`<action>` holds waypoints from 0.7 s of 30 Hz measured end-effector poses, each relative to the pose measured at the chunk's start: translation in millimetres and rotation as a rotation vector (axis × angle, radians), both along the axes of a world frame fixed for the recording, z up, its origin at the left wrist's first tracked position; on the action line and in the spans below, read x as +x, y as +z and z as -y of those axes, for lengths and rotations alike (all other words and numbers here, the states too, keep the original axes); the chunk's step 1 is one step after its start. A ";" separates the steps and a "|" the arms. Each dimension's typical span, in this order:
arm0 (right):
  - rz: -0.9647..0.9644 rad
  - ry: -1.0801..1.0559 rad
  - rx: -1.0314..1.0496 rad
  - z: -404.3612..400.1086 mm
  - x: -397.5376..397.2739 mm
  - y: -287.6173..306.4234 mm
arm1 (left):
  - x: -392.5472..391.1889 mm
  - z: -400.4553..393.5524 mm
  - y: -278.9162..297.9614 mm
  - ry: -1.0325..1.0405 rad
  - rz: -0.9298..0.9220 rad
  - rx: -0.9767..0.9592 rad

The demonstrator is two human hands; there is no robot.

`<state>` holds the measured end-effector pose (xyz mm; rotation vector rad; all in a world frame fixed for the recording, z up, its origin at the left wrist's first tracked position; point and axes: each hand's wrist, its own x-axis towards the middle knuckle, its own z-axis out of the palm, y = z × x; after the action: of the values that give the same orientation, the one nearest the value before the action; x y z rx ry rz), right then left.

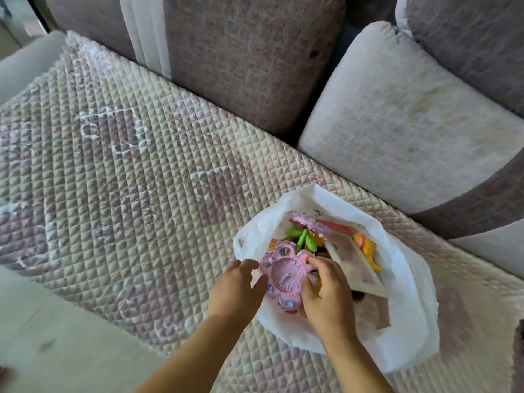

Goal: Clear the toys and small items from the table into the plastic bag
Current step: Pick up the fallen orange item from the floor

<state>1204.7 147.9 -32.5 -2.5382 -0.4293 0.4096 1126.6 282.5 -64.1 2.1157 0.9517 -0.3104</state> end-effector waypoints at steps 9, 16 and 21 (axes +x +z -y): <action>-0.122 0.328 0.012 -95.2 -88.4 -5.2 | -141.0 -78.7 -9.0 0.328 0.041 -0.051; -0.209 0.673 -0.019 -187.6 -212.0 -36.2 | -310.3 -130.0 -32.0 0.681 -0.057 -0.034; -0.245 0.892 -0.067 -240.6 -311.5 -73.8 | -425.6 -146.4 -52.8 0.883 -0.081 -0.012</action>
<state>893.3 388.5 -106.4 -2.1780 -1.4566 1.0439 701.0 428.9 -116.9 1.4833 1.7965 0.0545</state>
